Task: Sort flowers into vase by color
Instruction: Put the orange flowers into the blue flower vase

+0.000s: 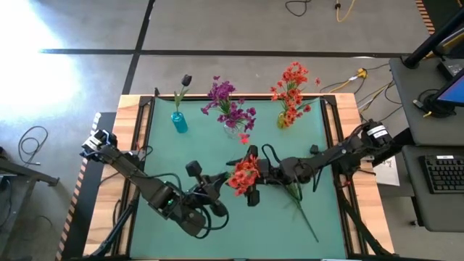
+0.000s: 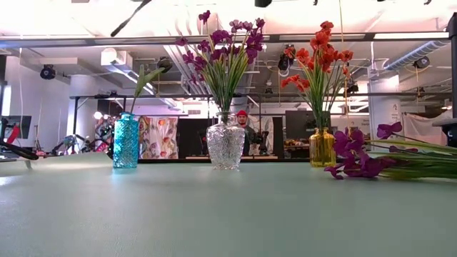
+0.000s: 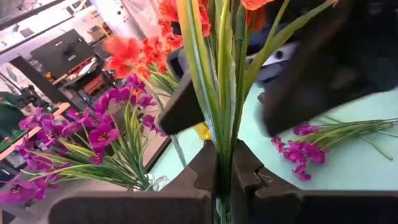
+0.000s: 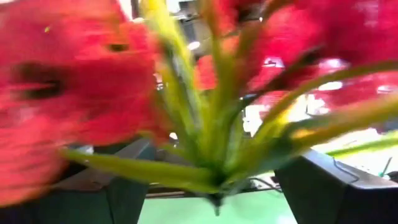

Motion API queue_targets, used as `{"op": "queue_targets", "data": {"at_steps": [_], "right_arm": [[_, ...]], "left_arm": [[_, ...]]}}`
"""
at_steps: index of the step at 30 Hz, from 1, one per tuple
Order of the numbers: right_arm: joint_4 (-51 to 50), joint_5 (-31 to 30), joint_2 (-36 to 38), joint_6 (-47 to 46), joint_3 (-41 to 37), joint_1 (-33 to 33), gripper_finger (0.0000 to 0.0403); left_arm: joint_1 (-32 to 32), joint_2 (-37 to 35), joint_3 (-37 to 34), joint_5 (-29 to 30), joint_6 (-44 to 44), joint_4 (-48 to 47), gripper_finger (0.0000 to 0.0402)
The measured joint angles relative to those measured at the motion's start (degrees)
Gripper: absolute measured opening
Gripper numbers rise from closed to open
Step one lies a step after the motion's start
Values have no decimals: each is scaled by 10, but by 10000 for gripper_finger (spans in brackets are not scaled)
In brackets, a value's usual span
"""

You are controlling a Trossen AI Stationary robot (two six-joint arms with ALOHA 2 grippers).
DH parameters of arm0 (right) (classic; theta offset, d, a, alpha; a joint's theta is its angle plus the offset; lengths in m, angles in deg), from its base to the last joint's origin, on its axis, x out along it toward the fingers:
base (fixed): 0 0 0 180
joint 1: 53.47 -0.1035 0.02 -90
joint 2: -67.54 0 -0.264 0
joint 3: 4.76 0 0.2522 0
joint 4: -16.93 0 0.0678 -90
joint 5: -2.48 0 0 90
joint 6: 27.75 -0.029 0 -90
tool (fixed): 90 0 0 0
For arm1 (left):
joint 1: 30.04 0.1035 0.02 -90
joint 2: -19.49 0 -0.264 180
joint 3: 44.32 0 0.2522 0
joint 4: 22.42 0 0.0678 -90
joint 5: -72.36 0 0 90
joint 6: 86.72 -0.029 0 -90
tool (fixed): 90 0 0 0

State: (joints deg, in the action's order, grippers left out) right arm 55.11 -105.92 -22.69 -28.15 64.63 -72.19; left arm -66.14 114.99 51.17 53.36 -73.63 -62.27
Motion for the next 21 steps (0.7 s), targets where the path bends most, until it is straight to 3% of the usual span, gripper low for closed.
{"op": "queue_targets", "data": {"at_steps": [5, 13, 21], "right_arm": [[6, 4, 0, 0, 0, 9, 244], [9, 3, 0, 1, 0, 11, 108], [1, 3, 0, 1, 0, 11, 29]], "left_arm": [[6, 0, 0, 0, -4, 0, 0], [13, 0, 0, 4, -4, 0, 8], [20, 0, 0, -23, -11, -3, 104]]}}
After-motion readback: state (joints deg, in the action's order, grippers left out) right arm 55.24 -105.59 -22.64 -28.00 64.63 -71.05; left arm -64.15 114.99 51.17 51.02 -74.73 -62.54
